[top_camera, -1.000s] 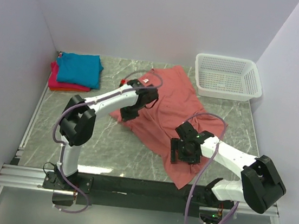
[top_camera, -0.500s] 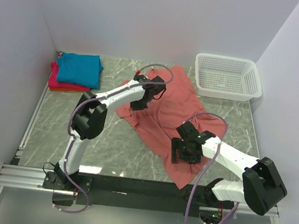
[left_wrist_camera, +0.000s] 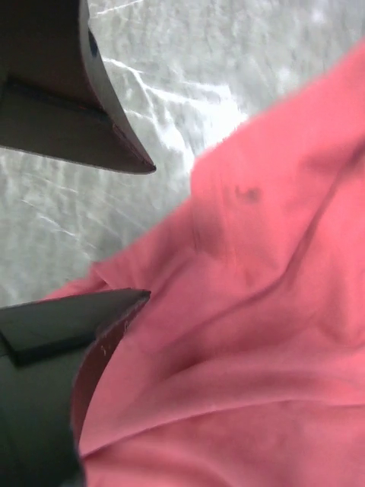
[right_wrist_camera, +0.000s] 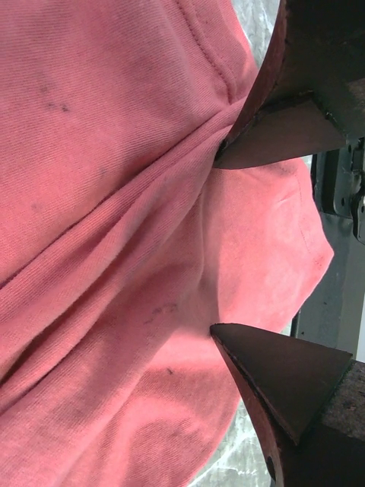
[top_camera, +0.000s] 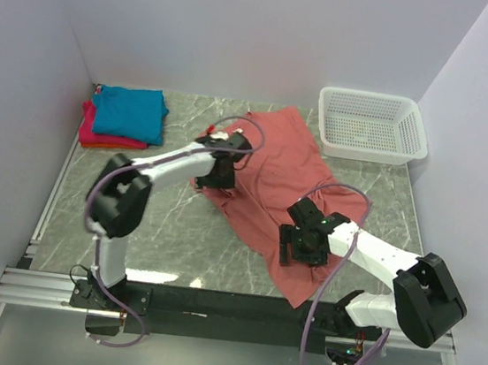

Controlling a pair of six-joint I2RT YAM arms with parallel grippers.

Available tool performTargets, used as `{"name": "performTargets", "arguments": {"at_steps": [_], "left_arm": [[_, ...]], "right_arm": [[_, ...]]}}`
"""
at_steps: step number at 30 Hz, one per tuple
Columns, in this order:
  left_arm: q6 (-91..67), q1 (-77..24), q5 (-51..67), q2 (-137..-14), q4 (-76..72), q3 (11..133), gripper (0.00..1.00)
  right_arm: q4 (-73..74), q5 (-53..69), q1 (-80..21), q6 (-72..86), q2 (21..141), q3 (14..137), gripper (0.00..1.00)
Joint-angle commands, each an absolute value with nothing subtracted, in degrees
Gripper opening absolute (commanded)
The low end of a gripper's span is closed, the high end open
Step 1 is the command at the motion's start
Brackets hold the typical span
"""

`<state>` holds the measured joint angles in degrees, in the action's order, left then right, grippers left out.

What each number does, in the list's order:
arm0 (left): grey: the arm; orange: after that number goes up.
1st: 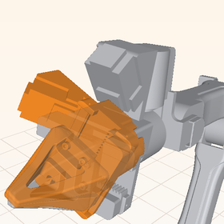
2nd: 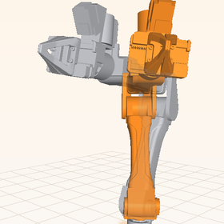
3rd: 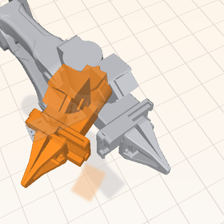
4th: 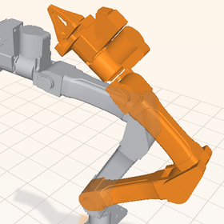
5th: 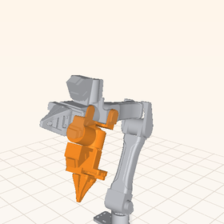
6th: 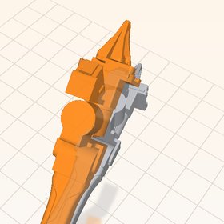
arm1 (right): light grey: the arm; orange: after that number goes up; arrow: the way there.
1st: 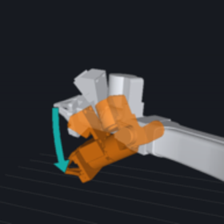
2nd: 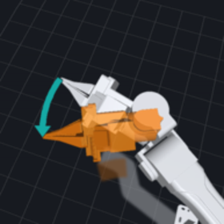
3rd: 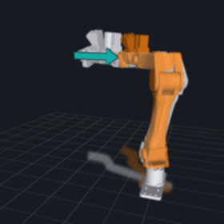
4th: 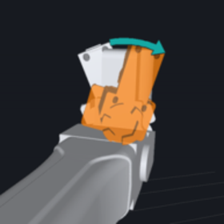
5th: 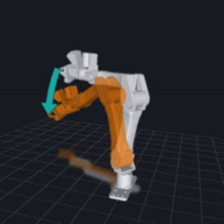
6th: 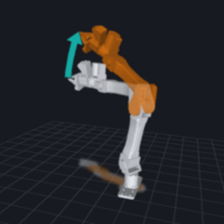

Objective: Fold and stack the t-shirts
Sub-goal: Flatten the tshirt out

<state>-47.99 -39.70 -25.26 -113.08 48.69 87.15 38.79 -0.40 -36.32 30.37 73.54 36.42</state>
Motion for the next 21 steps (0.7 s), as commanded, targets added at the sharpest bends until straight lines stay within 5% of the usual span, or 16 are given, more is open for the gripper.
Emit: {"name": "performTargets", "arguments": {"at_steps": [1,5,15,21], "left_arm": [[-51.3,-34.5,-19.7,-102.3,40.3,80.6,0.66],[-51.2,-28.5,-13.9,-98.9,35.3,70.4,0.62],[-50.6,-24.3,-6.3,-100.8,28.3,66.4,0.54],[-50.9,-24.1,-6.0,-103.8,27.9,66.6,0.39]], "right_arm": [[37.4,-1.3,-35.8,30.2,74.5,37.4,0.88],[37.0,-1.2,-35.8,30.5,75.5,36.9,0.88],[36.5,-1.2,-35.8,31.1,77.3,36.8,0.88],[36.8,-1.7,-35.8,31.5,77.3,36.8,0.88]]}}
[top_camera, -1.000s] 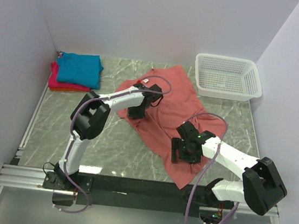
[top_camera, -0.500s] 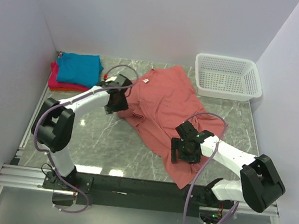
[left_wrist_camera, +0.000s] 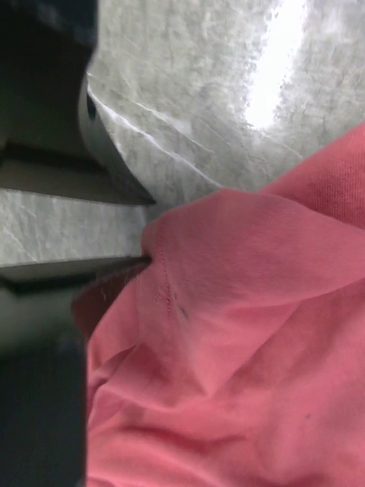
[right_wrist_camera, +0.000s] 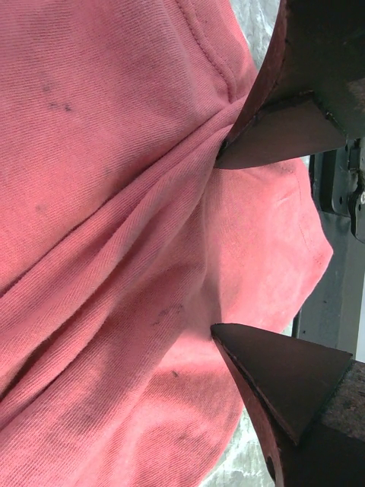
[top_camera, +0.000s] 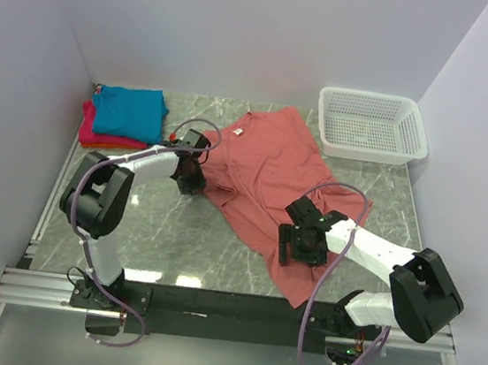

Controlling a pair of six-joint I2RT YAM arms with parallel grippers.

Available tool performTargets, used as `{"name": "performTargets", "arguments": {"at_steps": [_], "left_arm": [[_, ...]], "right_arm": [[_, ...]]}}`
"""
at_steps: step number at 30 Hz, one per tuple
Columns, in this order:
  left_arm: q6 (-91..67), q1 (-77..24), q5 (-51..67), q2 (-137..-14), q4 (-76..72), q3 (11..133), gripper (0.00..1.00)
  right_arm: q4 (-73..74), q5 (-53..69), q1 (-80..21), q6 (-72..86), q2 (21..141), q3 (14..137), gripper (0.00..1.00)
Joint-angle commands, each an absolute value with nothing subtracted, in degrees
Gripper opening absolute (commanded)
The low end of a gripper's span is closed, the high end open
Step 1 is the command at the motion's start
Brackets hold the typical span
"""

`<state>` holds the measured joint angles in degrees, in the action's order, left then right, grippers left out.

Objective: Fold and stack the t-shirts
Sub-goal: Flatten the tshirt out

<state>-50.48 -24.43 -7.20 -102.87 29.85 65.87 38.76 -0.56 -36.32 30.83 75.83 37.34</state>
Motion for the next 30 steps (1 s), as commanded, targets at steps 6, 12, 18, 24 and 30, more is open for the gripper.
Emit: {"name": "performTargets", "arguments": {"at_steps": [6,12,18,24,30], "left_arm": [[-51.8,-23.9,-8.5,-104.8,27.9,66.6,0.27],[-51.2,-23.6,-10.4,-103.9,29.0,67.2,0.01],[-52.7,-23.7,-14.3,-98.4,35.2,66.8,0.01],[-56.9,-23.7,-19.8,-90.1,46.9,64.0,0.01],[-64.5,-23.7,-25.9,-86.6,64.9,60.8,0.01]], "right_arm": [[37.0,-1.6,-35.8,31.6,76.9,36.7,0.88],[36.9,-1.7,-35.7,31.8,76.9,36.6,0.88],[37.2,-1.7,-35.7,31.9,76.8,36.5,0.88],[37.7,-1.0,-35.7,31.6,76.5,36.3,0.88],[38.7,3.7,-35.9,29.8,75.0,36.3,0.87]]}}
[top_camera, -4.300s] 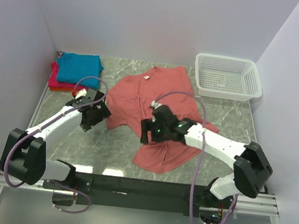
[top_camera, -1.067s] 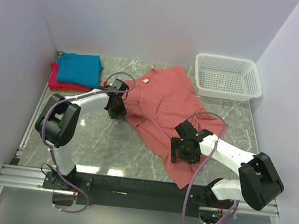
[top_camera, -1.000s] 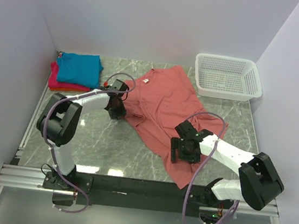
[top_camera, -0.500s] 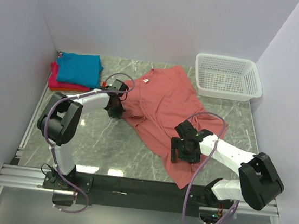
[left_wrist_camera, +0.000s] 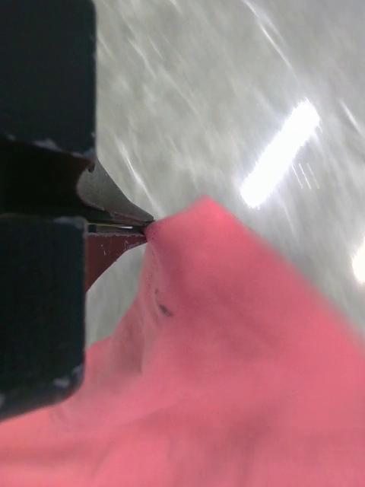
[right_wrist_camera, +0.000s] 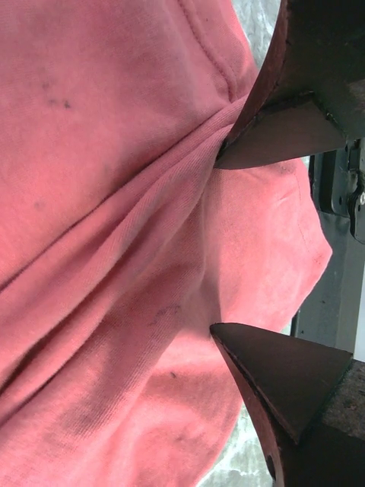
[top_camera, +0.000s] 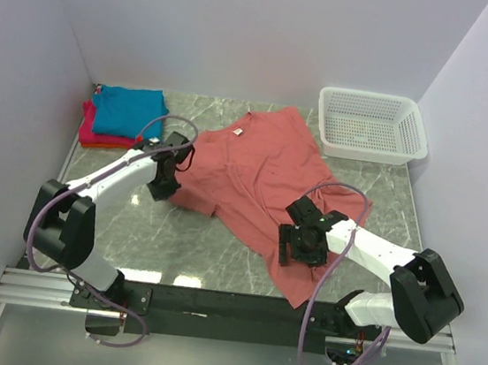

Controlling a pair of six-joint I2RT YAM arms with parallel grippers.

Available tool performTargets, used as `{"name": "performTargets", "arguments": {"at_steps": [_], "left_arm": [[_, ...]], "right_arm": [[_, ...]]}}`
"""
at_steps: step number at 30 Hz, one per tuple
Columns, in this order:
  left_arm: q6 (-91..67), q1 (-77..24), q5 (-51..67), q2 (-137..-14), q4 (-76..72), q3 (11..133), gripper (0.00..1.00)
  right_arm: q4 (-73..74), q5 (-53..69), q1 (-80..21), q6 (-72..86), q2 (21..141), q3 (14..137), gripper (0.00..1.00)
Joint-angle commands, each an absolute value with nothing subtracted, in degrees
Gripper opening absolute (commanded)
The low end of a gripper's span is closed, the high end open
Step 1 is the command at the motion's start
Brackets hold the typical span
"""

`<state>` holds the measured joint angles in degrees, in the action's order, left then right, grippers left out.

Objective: Fold and stack the t-shirts
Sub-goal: Flatten the tshirt out

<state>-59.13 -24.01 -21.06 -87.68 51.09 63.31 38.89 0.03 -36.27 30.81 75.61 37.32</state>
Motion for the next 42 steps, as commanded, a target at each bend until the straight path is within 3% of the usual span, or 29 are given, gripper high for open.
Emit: {"name": "performTargets", "arguments": {"at_steps": [1,8,9,10,11,12,18,22,27,32,37,42], "left_arm": [[-67.6,-23.7,-26.5,-86.2,67.6,60.1,0.01],[-73.9,-22.7,-28.0,-80.9,77.8,53.4,0.01],[-74.2,-22.6,-28.0,-80.3,78.4,53.3,0.04],[-74.1,-22.7,-27.9,-79.8,78.7,53.2,0.12],[-73.9,-22.5,-27.9,-78.8,78.6,53.4,0.42],[-73.4,-22.5,-27.9,-78.4,78.7,53.9,0.54],[-64.5,-22.5,-26.0,-71.6,71.5,62.2,0.99],[-56.8,-22.5,-22.1,-71.3,57.8,67.8,0.99],[-46.6,-23.1,-12.7,-82.9,41.2,75.3,0.99],[-40.3,-23.6,-14.1,-107.3,40.0,95.9,0.99],[-35.2,-23.8,-8.0,-120.7,37.4,107.5,0.99],[-34.8,-23.9,-10.6,-130.9,40.8,116.3,1.00]], "right_arm": [[38.8,4.6,-36.4,29.7,74.6,36.3,0.87],[43.3,12.8,-43.2,28.8,69.9,36.7,0.86],[43.8,13.8,-43.9,29.0,69.3,36.6,0.86],[43.9,15.5,-44.9,29.2,68.6,36.1,0.86],[44.1,15.7,-45.2,29.3,67.2,35.9,0.87],[45.1,15.7,-45.3,29.2,66.2,35.9,0.87],[47.7,11.8,-44.5,29.0,57.7,40.2,0.90],[44.1,9.4,-36.5,29.9,56.4,42.9,0.93],[38.4,-1.6,-26.7,31.0,63.1,47.5,0.98],[31.9,-4.4,-16.7,29.3,74.3,51.9,1.00],[28.0,-3.3,-11.0,28.6,85.0,56.2,1.00],[27.2,-3.7,-10.5,28.1,93.2,60.4,1.00]]}}
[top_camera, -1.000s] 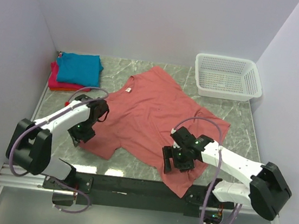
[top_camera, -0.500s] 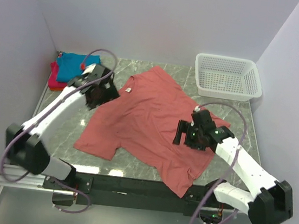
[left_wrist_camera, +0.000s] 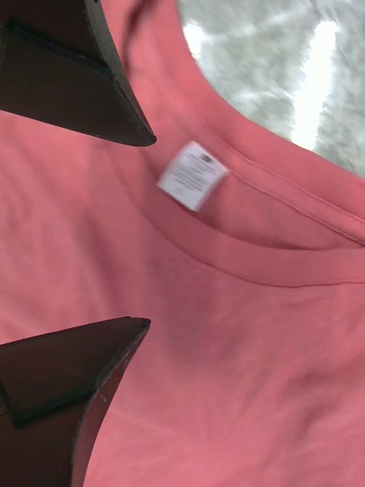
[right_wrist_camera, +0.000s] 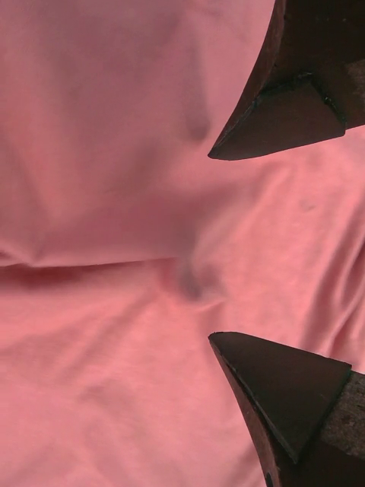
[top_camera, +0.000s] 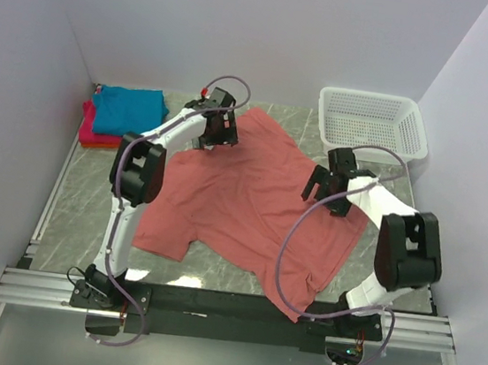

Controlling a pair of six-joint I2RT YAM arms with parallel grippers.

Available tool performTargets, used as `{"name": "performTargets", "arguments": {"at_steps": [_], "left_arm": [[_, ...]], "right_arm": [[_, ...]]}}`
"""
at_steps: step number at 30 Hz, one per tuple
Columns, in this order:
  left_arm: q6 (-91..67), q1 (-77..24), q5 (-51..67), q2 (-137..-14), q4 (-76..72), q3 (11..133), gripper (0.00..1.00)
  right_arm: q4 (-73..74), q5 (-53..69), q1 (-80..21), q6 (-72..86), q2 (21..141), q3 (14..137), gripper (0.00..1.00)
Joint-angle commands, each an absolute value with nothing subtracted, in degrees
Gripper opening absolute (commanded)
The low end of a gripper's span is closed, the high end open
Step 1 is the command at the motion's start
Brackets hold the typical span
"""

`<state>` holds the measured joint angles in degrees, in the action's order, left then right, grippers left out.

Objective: Fold and stack the t-shirts
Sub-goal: Flatten the tshirt out

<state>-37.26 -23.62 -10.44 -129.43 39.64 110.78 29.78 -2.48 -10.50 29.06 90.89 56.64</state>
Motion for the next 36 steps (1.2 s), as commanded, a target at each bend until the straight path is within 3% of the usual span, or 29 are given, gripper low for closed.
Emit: {"name": "performTargets", "arguments": {"at_steps": [1,12,20,27,32,36], "left_arm": [[-34.8,-23.7,-11.7,-131.7,40.9,116.2,0.99],[-42.4,-17.8,-18.3,-121.0,38.6,89.5,0.99],[-50.3,-12.4,-21.2,-108.7,39.3,71.8,0.99],[-51.2,-12.5,-19.9,-99.3,40.6,69.2,1.00],[-48.8,-12.6,-19.3,-97.6,40.3,74.4,0.99],[-46.3,-13.4,-17.5,-100.9,38.9,79.9,0.99]], "right_arm": [[27.3,-3.2,-10.5,27.9,95.2,60.9,1.00],[33.0,0.5,-15.8,21.1,108.4,71.3,1.00],[40.8,-1.8,-24.0,16.5,121.6,93.8,0.99],[48.1,-2.3,-24.8,13.2,130.1,113.8,0.99],[44.7,-6.2,-24.4,15.2,121.8,107.8,0.99],[40.5,-5.7,-22.4,20.2,114.4,94.4,0.99]]}}
